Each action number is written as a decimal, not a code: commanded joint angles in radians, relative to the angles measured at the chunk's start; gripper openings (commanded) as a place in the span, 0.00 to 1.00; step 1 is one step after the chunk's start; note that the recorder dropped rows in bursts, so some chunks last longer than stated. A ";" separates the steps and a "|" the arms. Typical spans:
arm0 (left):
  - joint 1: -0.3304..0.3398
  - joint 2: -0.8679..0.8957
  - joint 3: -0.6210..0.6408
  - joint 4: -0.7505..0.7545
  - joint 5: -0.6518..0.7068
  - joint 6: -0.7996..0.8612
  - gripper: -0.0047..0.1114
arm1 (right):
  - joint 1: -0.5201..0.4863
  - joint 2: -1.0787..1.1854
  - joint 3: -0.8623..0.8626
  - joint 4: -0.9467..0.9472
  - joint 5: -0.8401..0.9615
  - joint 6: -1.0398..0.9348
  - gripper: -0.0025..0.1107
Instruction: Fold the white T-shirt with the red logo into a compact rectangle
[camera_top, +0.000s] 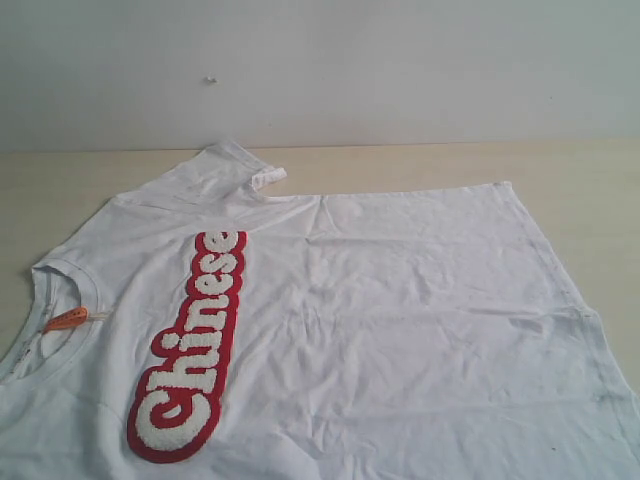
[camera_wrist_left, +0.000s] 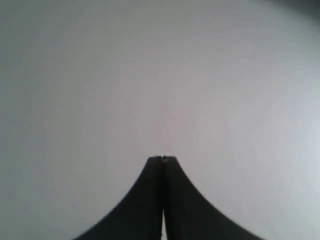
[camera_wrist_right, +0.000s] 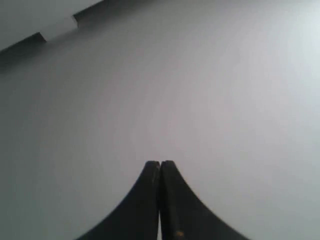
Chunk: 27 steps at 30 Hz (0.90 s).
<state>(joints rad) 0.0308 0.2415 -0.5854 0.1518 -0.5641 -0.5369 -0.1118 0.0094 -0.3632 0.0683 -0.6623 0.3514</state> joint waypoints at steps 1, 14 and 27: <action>0.004 0.122 -0.183 0.012 -0.041 0.163 0.04 | -0.003 0.050 -0.138 0.010 0.007 -0.105 0.02; 0.004 0.531 -0.518 0.027 0.716 0.168 0.04 | -0.003 0.506 -0.588 0.018 0.718 -0.280 0.02; -0.020 1.075 -0.518 -0.372 1.205 0.890 0.04 | -0.003 1.117 -0.782 -0.079 1.287 -0.396 0.02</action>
<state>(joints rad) 0.0175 1.2309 -1.1010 -0.0774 0.5699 0.1609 -0.1118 1.0293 -1.1263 -0.0054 0.5251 0.0000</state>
